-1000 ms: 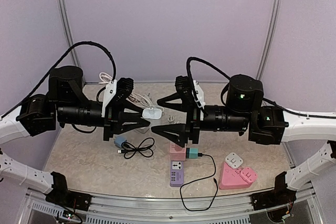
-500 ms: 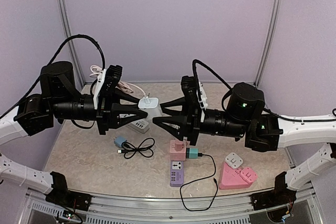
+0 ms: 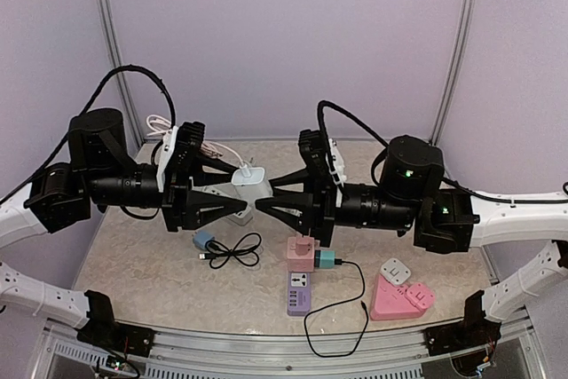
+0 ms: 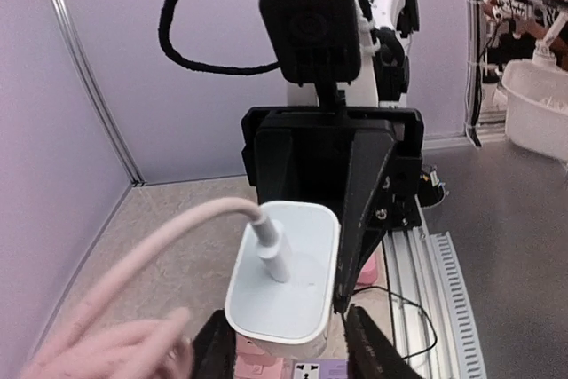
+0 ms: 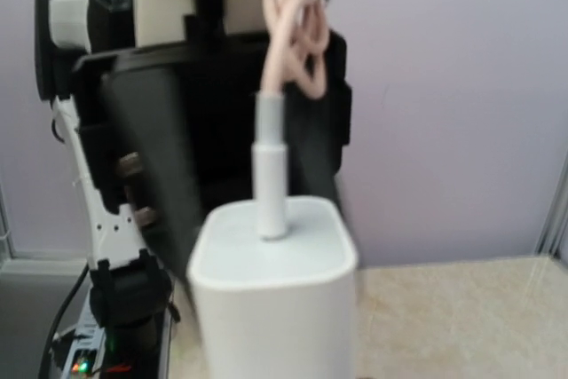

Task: Insert the plug
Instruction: Adjust the plug.

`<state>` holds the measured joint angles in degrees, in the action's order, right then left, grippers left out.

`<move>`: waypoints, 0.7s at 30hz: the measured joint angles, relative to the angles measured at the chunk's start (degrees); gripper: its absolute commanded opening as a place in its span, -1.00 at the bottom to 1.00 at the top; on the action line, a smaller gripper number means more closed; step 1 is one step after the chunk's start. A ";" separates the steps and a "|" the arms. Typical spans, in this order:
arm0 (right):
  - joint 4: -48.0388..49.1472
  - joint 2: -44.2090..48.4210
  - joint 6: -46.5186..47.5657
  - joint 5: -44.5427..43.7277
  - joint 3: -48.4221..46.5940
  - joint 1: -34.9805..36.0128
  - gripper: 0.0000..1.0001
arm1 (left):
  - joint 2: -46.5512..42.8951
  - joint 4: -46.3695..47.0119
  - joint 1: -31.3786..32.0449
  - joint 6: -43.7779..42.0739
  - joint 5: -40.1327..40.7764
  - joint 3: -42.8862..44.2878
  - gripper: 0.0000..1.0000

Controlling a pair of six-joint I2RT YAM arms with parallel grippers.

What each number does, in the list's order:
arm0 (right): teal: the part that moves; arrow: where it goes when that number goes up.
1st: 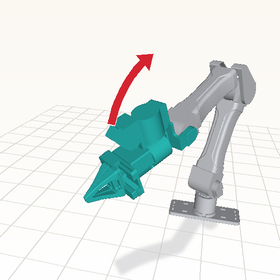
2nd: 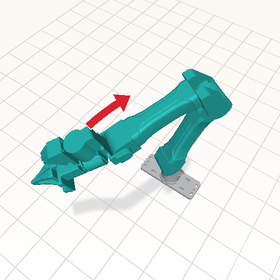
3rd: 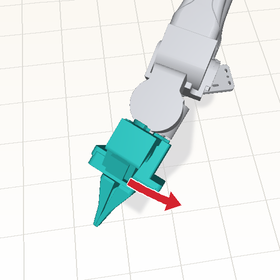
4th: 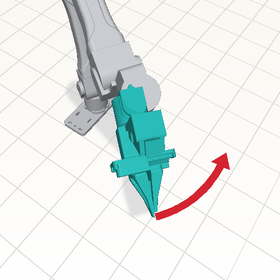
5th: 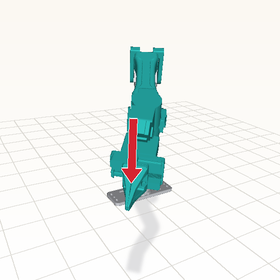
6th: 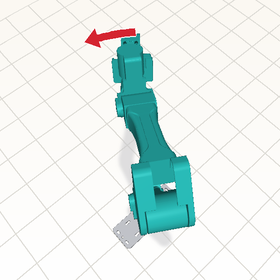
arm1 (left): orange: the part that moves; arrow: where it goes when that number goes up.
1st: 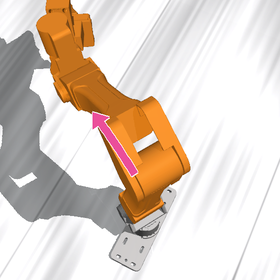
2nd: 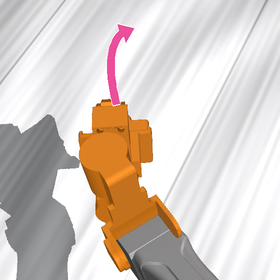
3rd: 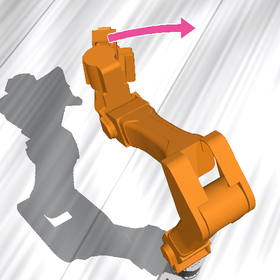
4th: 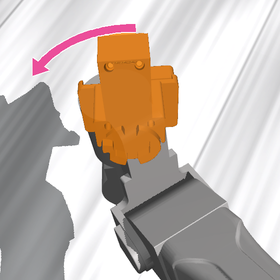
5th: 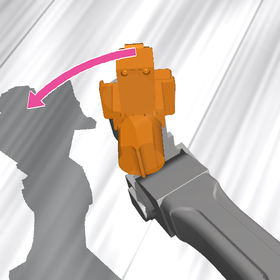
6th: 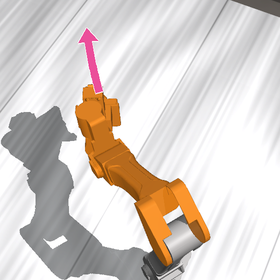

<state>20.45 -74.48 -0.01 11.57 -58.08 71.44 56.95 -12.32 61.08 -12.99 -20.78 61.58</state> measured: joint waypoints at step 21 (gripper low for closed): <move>-40.35 -11.26 -13.03 4.76 -18.60 -2.25 -1.00 | -21.16 -29.75 4.33 -69.85 25.16 -11.52 0.83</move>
<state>-19.90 -85.73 -13.04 16.34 -76.69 69.19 35.79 -42.06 65.41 -82.85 4.38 50.06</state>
